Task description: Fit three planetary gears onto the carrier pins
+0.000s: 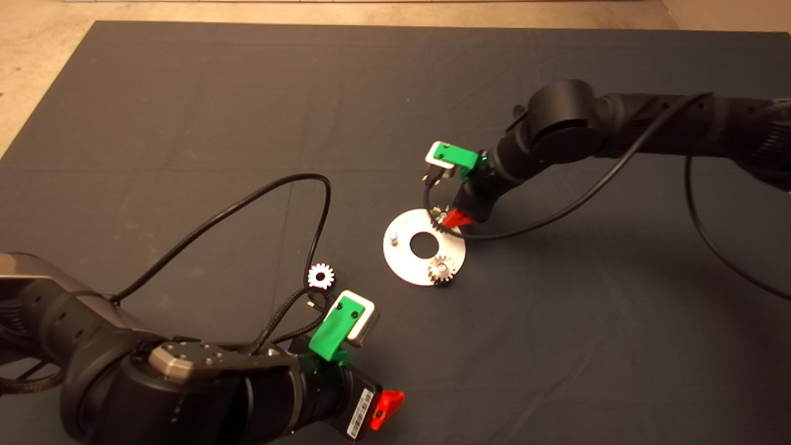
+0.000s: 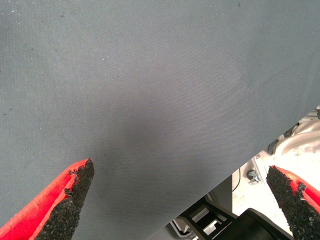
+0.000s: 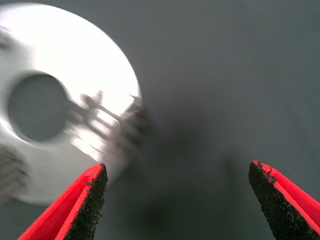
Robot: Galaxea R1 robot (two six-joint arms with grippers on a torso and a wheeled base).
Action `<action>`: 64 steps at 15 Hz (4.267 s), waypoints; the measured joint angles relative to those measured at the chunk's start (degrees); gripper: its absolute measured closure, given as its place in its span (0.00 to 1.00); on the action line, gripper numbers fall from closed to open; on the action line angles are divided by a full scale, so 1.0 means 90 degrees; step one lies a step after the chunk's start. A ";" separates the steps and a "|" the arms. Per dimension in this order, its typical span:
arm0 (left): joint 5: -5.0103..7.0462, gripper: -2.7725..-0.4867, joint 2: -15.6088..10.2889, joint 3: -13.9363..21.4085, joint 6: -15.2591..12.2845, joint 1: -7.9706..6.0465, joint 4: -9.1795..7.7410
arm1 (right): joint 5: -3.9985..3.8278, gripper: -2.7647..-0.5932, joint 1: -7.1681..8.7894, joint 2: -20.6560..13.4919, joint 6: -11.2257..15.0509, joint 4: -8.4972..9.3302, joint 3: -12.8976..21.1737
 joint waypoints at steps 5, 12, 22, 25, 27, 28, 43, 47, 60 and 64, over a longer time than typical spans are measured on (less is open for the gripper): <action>-0.0005 0.12 0.0000 0.0000 0.0059 0.0000 0.0005 | 0.0243 0.32 0.0217 -0.1682 0.0402 0.0299 0.1891; -0.0005 0.12 -0.0718 0.0000 0.1219 -0.0488 -0.0049 | 0.0121 0.32 0.0920 -0.3012 0.1589 0.0475 0.3442; 0.0001 0.12 -0.2002 -0.0226 0.3125 -0.0744 -0.0156 | -0.0511 0.32 0.1132 -0.3623 0.2062 0.0516 0.4184; -0.0003 0.12 -0.2011 -0.0340 0.3176 -0.0700 -0.0024 | -0.0535 0.32 0.1139 -0.3728 0.2062 0.0516 0.4262; -0.0003 0.12 -0.2003 -0.0451 0.3191 -0.0539 0.0112 | -0.0545 0.32 0.1139 -0.3851 0.2062 0.0516 0.4315; 0.0000 0.12 -0.1969 -0.0488 0.3191 -0.0488 0.0141 | -0.0542 0.32 0.1142 -0.3937 0.2062 0.0516 0.4377; -0.0520 0.12 -0.1339 -0.1382 0.3161 -0.0265 0.0812 | -0.0661 0.32 0.1142 -0.4256 0.2060 0.0537 0.4714; -0.0587 0.12 -0.1338 -0.1459 0.3159 -0.0156 0.1071 | -0.0661 0.32 0.1142 -0.4256 0.2062 0.0540 0.4714; -0.1065 0.12 -0.1319 -0.1663 0.3159 0.0123 0.1323 | -0.0754 0.32 0.1142 -0.4309 0.2062 0.0544 0.4762; -0.1139 0.12 -0.1317 -0.1678 0.3159 0.0138 0.1402 | -0.0710 0.32 0.1137 -0.4359 0.2062 0.0543 0.4791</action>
